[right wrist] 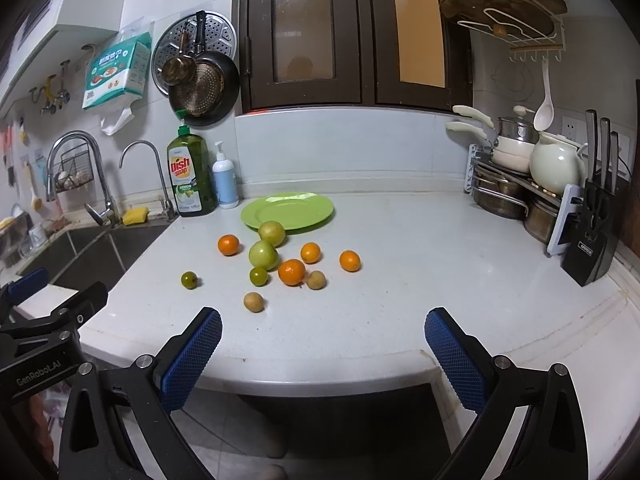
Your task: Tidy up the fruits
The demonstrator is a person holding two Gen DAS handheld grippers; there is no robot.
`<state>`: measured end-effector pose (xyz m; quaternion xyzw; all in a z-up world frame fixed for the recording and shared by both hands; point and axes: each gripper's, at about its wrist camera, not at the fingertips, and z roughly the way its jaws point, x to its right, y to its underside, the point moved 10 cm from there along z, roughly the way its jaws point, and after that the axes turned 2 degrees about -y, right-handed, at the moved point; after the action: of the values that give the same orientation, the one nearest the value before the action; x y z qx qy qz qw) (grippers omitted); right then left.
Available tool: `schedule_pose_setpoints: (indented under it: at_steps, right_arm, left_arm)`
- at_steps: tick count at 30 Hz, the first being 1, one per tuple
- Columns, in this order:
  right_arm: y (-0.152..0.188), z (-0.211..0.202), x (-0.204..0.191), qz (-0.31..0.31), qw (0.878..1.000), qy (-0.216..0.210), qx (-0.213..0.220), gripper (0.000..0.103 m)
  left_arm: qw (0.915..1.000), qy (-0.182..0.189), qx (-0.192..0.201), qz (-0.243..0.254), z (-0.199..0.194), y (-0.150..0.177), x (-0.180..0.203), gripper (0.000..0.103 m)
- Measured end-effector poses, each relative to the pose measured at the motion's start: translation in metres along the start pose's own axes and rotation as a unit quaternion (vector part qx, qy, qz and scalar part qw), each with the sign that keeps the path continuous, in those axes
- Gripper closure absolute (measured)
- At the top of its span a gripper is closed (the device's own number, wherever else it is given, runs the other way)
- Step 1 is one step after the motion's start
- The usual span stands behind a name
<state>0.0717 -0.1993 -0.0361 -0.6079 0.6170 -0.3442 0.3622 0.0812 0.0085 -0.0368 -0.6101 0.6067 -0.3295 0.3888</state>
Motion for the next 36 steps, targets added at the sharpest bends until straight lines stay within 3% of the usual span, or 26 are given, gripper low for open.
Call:
schedule_pose_setpoints:
  at_steps: [36]
  right_arm:
    - [-0.007, 0.004, -0.007, -0.015, 1.0, -0.016, 0.001, 0.0]
  left_arm:
    - [0.9999, -0.012, -0.001, -0.009, -0.002, -0.004, -0.01, 0.0]
